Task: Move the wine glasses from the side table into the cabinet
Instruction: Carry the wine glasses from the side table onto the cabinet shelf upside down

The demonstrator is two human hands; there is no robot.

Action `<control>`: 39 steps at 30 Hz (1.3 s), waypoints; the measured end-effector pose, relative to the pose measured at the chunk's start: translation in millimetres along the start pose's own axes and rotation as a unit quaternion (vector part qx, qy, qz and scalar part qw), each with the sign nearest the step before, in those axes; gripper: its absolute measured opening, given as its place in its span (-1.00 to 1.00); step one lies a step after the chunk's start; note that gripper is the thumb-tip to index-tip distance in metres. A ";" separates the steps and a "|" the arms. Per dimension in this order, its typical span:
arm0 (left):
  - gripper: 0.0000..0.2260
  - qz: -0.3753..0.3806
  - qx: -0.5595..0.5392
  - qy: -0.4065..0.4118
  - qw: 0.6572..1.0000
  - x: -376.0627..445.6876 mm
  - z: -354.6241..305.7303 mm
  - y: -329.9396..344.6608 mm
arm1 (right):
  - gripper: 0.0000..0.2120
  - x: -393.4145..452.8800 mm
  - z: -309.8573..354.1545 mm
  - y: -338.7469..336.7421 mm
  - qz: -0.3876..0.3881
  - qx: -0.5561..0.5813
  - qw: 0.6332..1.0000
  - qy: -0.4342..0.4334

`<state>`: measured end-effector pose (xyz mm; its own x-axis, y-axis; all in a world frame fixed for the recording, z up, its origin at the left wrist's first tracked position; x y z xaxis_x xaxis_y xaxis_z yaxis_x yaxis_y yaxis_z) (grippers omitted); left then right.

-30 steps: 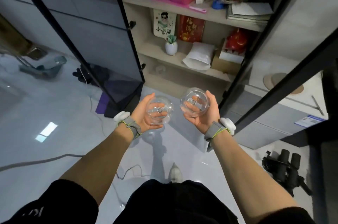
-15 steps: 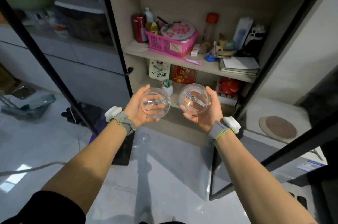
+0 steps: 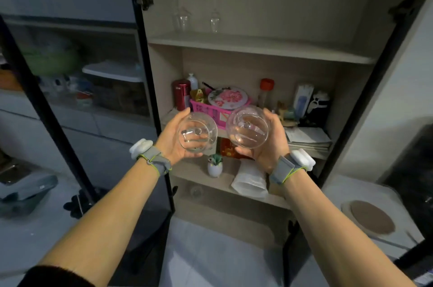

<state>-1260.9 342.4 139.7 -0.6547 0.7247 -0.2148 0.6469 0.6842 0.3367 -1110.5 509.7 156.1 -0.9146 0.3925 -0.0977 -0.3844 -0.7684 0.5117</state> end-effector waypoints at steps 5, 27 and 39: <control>-0.57 0.019 0.008 0.065 0.998 11.4 -47.4 -1.0 | -0.58 16.2 30.0 26.1 0.019 -0.032 0.998 -0.049; -0.60 0.106 0.087 0.207 0.969 58.3 -189.6 25.3 | -0.43 68.9 146.9 83.7 0.000 -0.114 0.974 -0.194; -0.50 0.117 0.135 0.250 0.951 167.1 -242.7 89.7 | -0.54 161.0 239.9 30.0 -0.012 -0.236 0.938 -0.252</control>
<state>-1407.1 505.1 356.5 -0.5400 0.7769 0.3238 0.8310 0.5532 0.0585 -1239.1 671.1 360.5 -0.7750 0.5107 0.3723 -0.5262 -0.8477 0.0676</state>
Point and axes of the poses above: each hand's wrist, its own x-axis towards the middle knuckle, its own y-axis out of the palm, z = x × y, the point moved 2 cm from there along x, towards the middle knuckle
